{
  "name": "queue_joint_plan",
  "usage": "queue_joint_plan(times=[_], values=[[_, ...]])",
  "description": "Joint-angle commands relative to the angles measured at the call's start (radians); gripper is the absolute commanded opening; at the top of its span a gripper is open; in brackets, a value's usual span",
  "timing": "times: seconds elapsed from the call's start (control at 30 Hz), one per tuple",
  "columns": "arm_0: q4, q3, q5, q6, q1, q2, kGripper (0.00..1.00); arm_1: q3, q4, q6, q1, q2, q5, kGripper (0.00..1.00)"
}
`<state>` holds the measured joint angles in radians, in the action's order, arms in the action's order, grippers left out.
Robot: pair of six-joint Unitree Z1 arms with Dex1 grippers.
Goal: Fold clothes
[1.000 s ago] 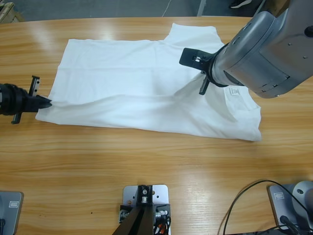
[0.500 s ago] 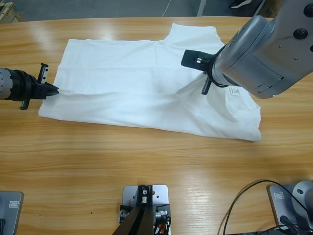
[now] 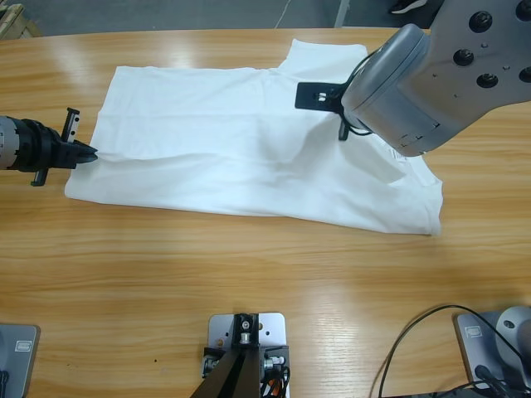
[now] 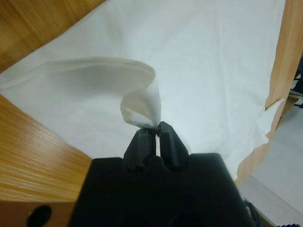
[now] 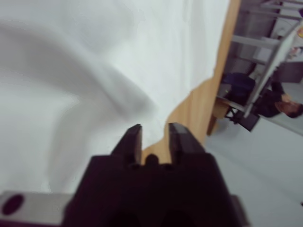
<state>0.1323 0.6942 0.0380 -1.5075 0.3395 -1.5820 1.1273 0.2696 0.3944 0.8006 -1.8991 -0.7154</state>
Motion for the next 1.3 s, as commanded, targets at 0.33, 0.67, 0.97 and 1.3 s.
queue_joint_plan(times=[0.33, 0.67, 0.97, 1.3], values=[[0.097, 0.084, -0.144, 0.731, 0.024, 0.062, 0.927, -0.139, 0.351, -0.409, -0.113, 0.426, 0.546, 1.0], [0.188, 0.084, -0.155, 1.175, 0.138, -0.003, 0.935, -0.231, -0.057, -0.342, -0.138, 0.264, 0.62, 0.936], [0.191, 0.111, -0.152, 1.247, 0.138, -0.048, 0.931, -0.256, -0.194, -0.312, -0.143, 0.051, 0.549, 0.907], [0.191, 0.128, -0.147, 1.242, 0.135, -0.065, 0.931, -0.208, -0.193, -0.295, -0.21, -0.066, 0.476, 0.705]])
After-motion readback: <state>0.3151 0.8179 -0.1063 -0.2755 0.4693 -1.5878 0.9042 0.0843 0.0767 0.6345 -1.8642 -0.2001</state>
